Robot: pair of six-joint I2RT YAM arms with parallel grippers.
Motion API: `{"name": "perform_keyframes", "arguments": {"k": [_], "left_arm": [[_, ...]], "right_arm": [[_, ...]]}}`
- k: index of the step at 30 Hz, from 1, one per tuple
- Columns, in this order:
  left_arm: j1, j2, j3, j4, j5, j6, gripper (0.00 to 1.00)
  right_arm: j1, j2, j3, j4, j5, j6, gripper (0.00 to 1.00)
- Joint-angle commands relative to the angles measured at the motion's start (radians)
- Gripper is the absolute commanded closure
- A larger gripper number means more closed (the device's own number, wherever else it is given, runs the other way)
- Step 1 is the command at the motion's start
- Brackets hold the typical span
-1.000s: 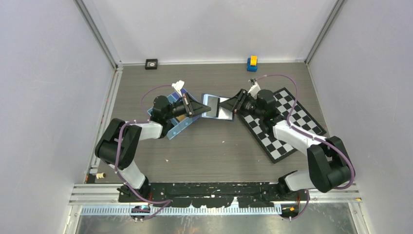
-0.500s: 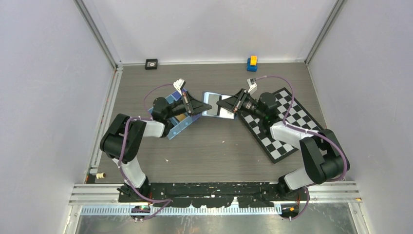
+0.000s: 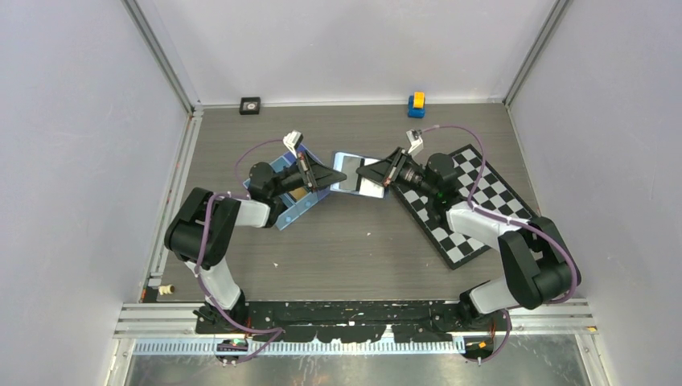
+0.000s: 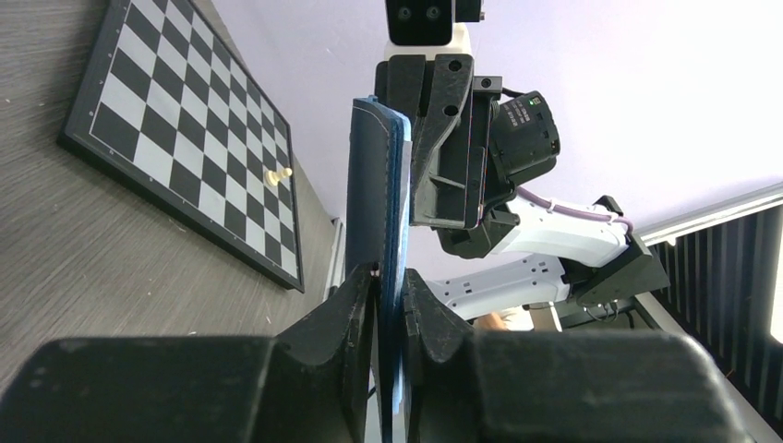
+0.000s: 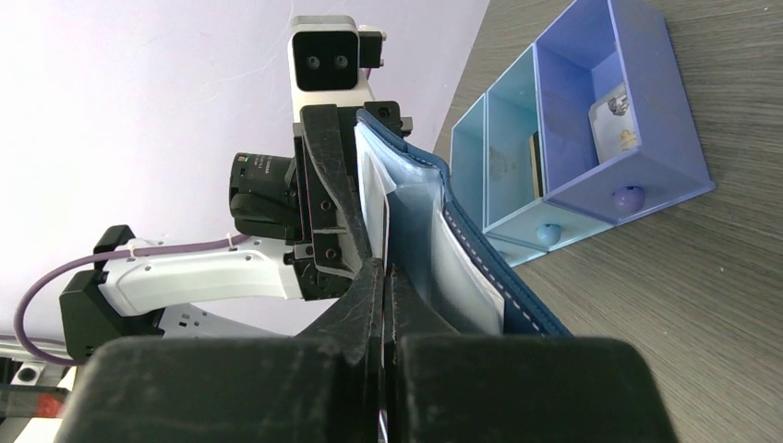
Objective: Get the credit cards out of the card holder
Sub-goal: Remove the credit card from the card holder.
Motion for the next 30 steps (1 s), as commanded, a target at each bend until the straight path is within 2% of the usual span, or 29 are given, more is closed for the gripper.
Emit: {"name": "perform_keyframes", "arguments": {"k": [1, 3, 6, 11, 13, 15, 21, 30], "left_arm": [[0.025, -0.023, -0.015, 0.083, -0.035, 0.011, 0.83], [0.025, -0.018, -0.019, 0.083, -0.046, 0.014, 0.85], [0.025, -0.013, -0.02, 0.089, -0.049, 0.012, 0.98], [0.025, -0.025, -0.024, 0.089, -0.05, 0.016, 1.0], [0.026, -0.031, -0.027, 0.09, -0.053, 0.017, 1.0], [0.027, -0.037, -0.031, 0.089, -0.057, 0.022, 1.0], [0.029, -0.04, -0.038, 0.089, -0.065, 0.029, 1.0], [0.104, -0.083, -0.139, 0.087, -0.157, 0.032, 1.0]], "right_arm": [[-0.005, -0.042, 0.006, -0.039, 0.023, -0.048, 0.99], [-0.004, -0.041, 0.007, -0.047, 0.023, -0.053, 0.93], [0.003, -0.024, 0.0, -0.024, 0.025, -0.05, 0.76], [0.017, 0.016, 0.001, 0.052, -0.003, -0.012, 0.73], [0.017, 0.017, -0.001, 0.066, -0.004, -0.005, 0.76], [0.017, 0.009, -0.001, 0.053, 0.0, -0.01, 0.84], [0.017, -0.004, -0.001, 0.036, 0.01, -0.019, 0.99], [0.004, -0.074, 0.004, -0.229, 0.18, -0.138, 0.99]]}}
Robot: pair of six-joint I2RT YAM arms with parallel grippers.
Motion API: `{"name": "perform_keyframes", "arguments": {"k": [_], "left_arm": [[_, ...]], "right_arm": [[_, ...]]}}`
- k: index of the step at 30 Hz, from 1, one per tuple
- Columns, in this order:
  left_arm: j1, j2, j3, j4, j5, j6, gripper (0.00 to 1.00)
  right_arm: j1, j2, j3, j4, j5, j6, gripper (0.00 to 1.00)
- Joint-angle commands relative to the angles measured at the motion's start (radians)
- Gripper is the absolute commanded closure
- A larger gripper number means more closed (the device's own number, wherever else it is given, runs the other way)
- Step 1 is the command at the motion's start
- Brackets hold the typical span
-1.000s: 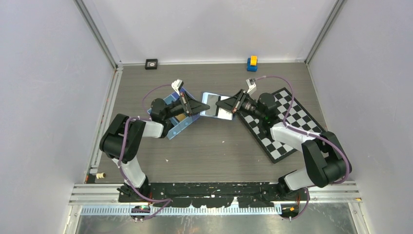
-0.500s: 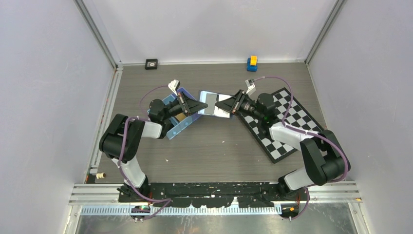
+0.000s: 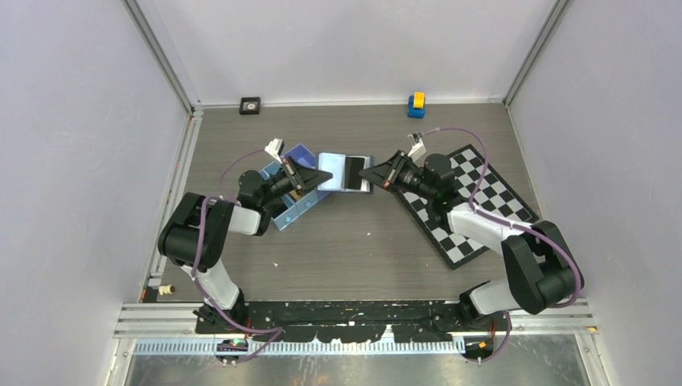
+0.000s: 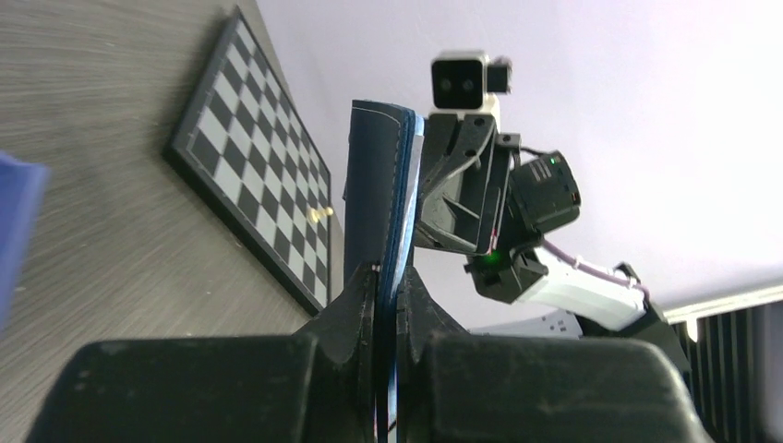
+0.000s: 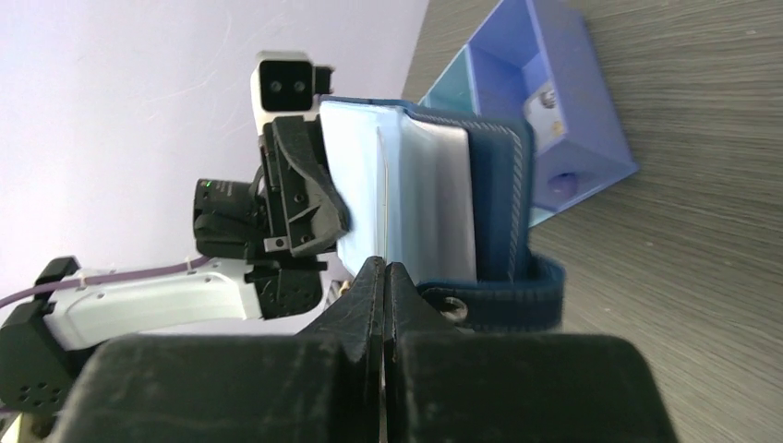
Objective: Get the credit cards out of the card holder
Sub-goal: Remove the credit card from the card holder.
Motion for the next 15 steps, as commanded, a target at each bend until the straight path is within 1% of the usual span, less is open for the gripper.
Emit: {"name": "perform_keyframes", "arguments": {"k": [1, 6, 10, 12, 15], "left_arm": [[0.045, -0.05, -0.038, 0.075, -0.076, 0.021, 1.0], [0.065, -0.047, -0.052, 0.068, -0.084, 0.015, 1.0], [0.114, -0.096, -0.091, 0.02, -0.104, 0.036, 1.0], [0.132, -0.146, -0.106, -0.025, -0.115, 0.065, 1.0], [0.139, -0.25, -0.122, -0.178, -0.148, 0.154, 1.0]], "right_arm": [[-0.014, -0.054, 0.004, -0.125, 0.108, -0.073, 1.0], [-0.019, -0.067, 0.005, -0.151, 0.129, -0.083, 0.99], [-0.02, -0.081, 0.011, -0.18, 0.137, -0.106, 1.0], [-0.019, -0.081, 0.021, -0.192, 0.126, -0.121, 1.0], [-0.017, -0.067, 0.039, -0.191, 0.084, -0.134, 1.0]]}}
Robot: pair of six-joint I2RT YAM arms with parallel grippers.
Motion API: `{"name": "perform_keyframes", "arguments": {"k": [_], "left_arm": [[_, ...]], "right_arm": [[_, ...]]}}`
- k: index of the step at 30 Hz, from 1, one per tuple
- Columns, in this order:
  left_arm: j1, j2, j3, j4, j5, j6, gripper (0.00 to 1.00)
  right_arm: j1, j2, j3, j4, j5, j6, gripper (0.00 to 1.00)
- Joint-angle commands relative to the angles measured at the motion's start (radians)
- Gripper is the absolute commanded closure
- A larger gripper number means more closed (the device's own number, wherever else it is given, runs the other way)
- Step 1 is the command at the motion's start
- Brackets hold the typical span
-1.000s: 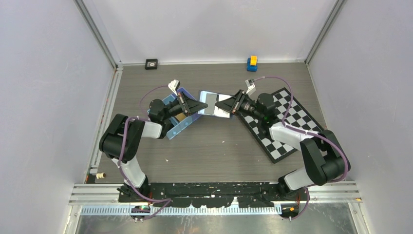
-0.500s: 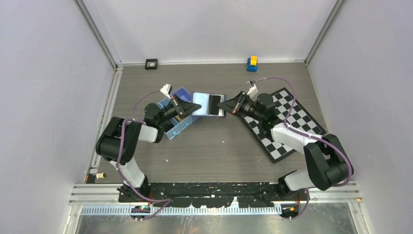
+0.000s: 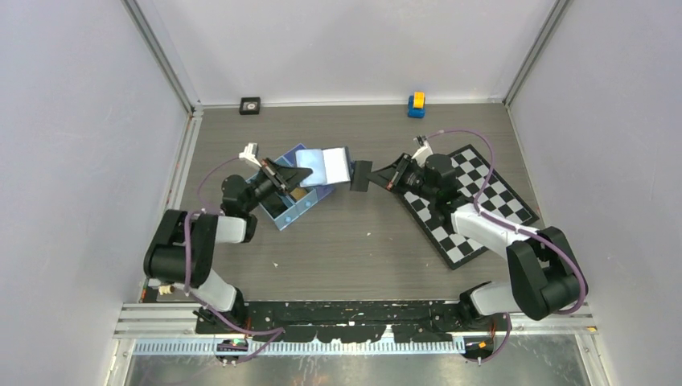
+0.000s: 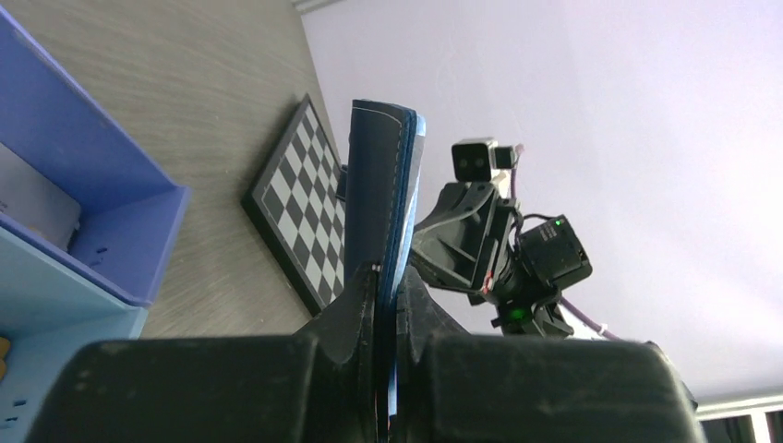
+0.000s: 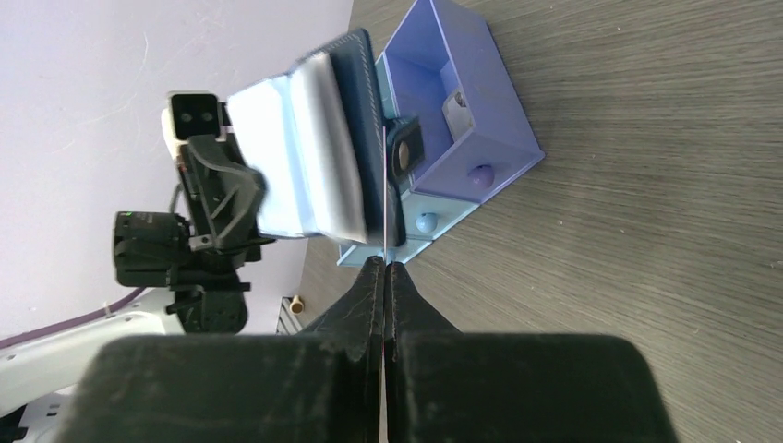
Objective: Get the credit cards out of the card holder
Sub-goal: Remove the credit card from the card holder, then place the credit card in the storage box.
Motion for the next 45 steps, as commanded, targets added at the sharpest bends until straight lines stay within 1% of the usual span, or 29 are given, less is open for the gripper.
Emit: {"name": "perform_keyframes", "arguments": {"k": [1, 5, 7, 11, 14, 17, 22, 24, 30, 35, 39, 42, 45], "left_arm": [[0.016, -0.189, -0.011, -0.186, -0.07, 0.16, 1.0], [0.016, -0.417, -0.005, -0.544, -0.184, 0.339, 1.0], [0.016, -0.541, 0.0, -0.691, -0.264, 0.415, 1.0], [0.014, -0.766, -0.007, -0.836, -0.404, 0.501, 1.0], [0.014, -0.874, -0.013, -0.883, -0.465, 0.526, 1.0], [0.014, -0.951, -0.023, -0.914, -0.505, 0.538, 1.0], [0.014, -1.043, -0.024, -0.97, -0.544, 0.554, 1.0], [0.014, -1.071, -0.024, -0.988, -0.559, 0.558, 1.0], [0.014, -1.146, -0.032, -1.007, -0.593, 0.553, 1.0], [0.014, -1.233, -0.049, -1.065, -0.712, 0.525, 1.0], [0.014, -1.312, -0.056, -1.116, -0.792, 0.511, 1.0], [0.014, -1.328, -0.056, -1.13, -0.802, 0.509, 1.0], [0.014, -1.32, -0.049, -1.137, -0.797, 0.506, 1.0]], "right_arm": [[0.005, -0.01, 0.048, 0.002, -0.04, -0.048, 1.0], [0.046, 0.027, 0.083, -0.005, -0.076, -0.086, 0.99], [0.083, 0.045, 0.11, -0.035, -0.079, -0.118, 0.99], [0.157, 0.094, 0.165, -0.109, -0.064, -0.19, 1.0], [0.201, 0.148, 0.212, -0.127, -0.069, -0.216, 0.99], [0.242, 0.215, 0.262, -0.137, -0.08, -0.234, 1.0], [0.317, 0.325, 0.431, -0.297, -0.034, -0.306, 1.0], [0.34, 0.367, 0.49, -0.334, -0.027, -0.317, 0.99], [0.354, 0.526, 0.674, -0.384, -0.066, -0.311, 1.0], [0.376, 0.62, 0.822, -0.461, -0.085, -0.348, 1.0], [0.402, 0.703, 0.974, -0.582, -0.083, -0.389, 1.0], [0.407, 0.78, 1.089, -0.645, -0.089, -0.389, 0.99], [0.412, 0.847, 1.17, -0.693, -0.094, -0.402, 1.0]]}}
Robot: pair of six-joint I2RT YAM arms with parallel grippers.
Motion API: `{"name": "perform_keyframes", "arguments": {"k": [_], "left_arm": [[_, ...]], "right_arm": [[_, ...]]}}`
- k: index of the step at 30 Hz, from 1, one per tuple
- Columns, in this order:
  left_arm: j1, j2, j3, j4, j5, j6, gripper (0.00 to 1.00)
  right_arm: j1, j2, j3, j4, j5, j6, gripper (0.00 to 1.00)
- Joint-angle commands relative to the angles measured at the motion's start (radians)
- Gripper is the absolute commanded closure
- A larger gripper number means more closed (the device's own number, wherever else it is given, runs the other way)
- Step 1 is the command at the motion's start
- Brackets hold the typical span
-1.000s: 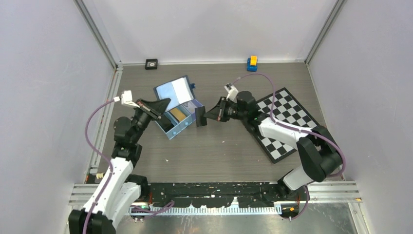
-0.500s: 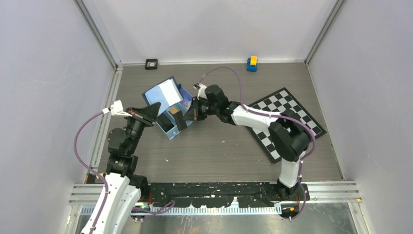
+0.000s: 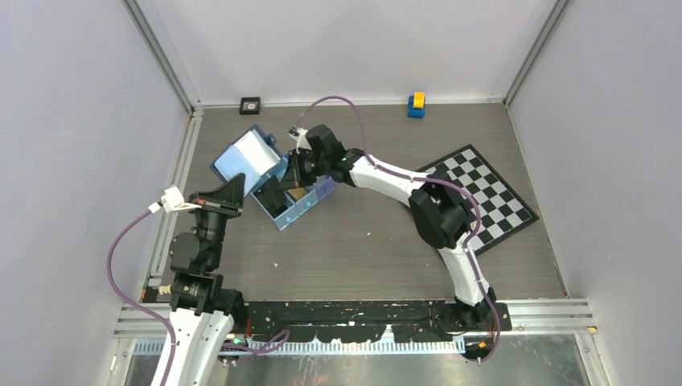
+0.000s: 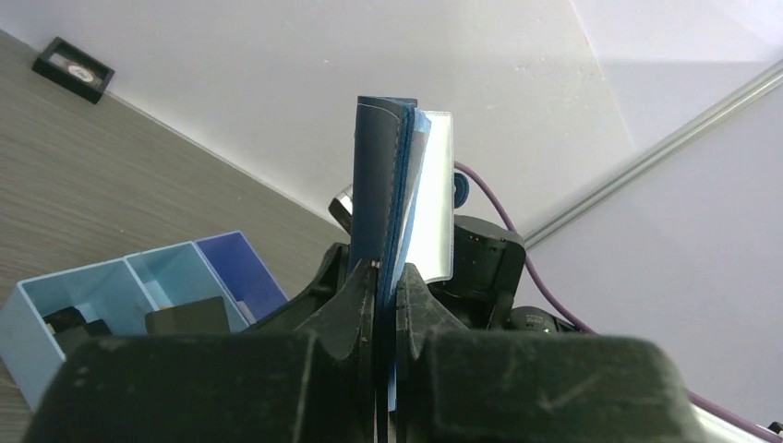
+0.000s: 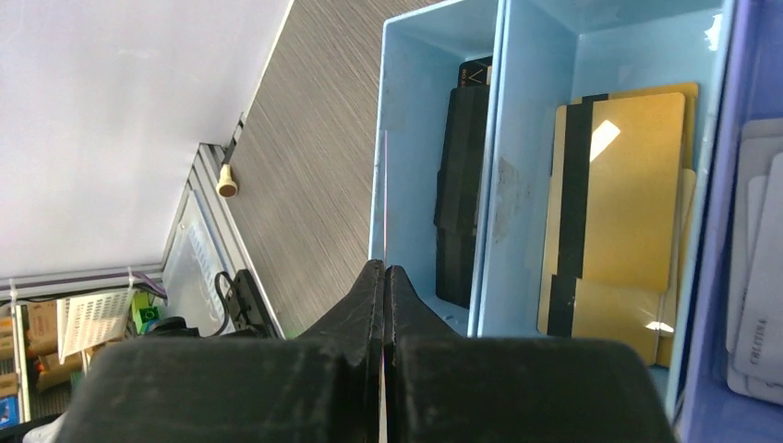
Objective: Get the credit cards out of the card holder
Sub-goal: Place the credit card in the storage box.
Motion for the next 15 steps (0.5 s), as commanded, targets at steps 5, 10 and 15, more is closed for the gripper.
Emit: {"name": "perform_keyframes", "arguments": {"k": [5, 10, 15], "left_arm": [[-0.001, 0.012, 0.021, -0.022, -0.036, -0.009, 1.0], [0.0, 0.007, 0.018, -0.025, -0.036, -0.012, 1.0], [0.0, 0.016, 0.021, -0.029, -0.031, -0.01, 1.0]], "right_arm": [[0.028, 0.11, 0.166, -0.148, -0.006, -0.075, 1.0], [0.04, 0.112, 0.181, -0.163, -0.003, -0.083, 0.98], [0.041, 0.05, 0.134, -0.176, 0.117, -0.102, 0.7]]}}
